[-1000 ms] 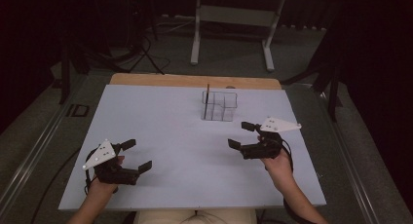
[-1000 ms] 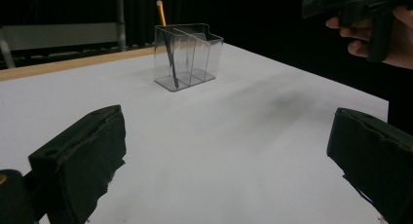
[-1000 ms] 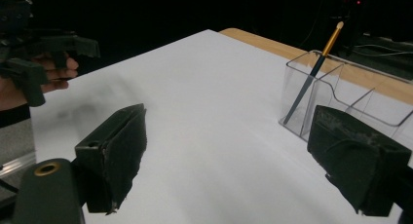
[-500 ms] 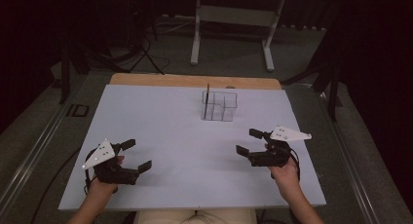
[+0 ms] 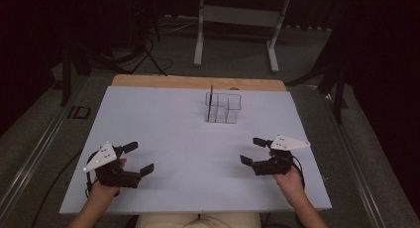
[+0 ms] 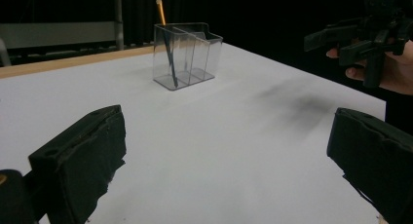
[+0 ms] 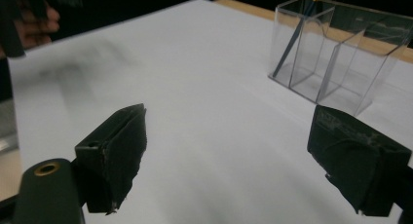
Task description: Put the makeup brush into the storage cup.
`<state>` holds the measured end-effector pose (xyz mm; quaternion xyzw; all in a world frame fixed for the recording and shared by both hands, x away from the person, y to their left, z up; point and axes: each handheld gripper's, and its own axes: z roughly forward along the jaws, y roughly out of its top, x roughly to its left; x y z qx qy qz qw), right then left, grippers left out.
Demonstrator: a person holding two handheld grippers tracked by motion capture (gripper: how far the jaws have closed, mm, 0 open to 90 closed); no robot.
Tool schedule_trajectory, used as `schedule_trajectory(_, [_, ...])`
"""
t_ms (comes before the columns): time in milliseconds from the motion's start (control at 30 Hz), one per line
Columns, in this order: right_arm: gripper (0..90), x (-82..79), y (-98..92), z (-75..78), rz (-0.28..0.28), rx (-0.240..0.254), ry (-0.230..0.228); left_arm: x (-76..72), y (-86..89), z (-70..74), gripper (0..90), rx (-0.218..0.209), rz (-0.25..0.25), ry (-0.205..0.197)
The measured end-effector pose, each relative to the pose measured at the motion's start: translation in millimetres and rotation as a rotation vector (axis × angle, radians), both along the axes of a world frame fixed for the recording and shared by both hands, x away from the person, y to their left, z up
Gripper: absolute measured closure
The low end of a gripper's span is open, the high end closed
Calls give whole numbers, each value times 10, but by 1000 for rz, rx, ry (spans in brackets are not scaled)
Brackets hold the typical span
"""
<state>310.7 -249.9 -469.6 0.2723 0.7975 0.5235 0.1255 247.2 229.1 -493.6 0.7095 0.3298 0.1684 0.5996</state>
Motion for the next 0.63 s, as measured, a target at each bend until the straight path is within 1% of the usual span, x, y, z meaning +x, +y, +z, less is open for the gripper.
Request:
schedule_trajectory(67, [144, 1, 9, -21, -4, -24, -8, -1, -3, -1, 19, 1, -1, 1])
schedule_trajectory(333, [147, 8, 30, -50, -1, -18, -4, -2, 0, -5, 19, 0, -2, 2])
schedule_trajectory(467, [147, 14, 20, -51, -5, -19, -10, -5, 6, -4, 19, -2, -2, 1])
schedule_trajectory(533, [149, 29, 9, -64, -20, -22, -3, -8, 9, -2, 19, -2, -4, -1])
schedule_trajectory(633, [149, 48, -17, -76, -26, -17, 8, -9, 13, -4, 19, -4, -1, 0])
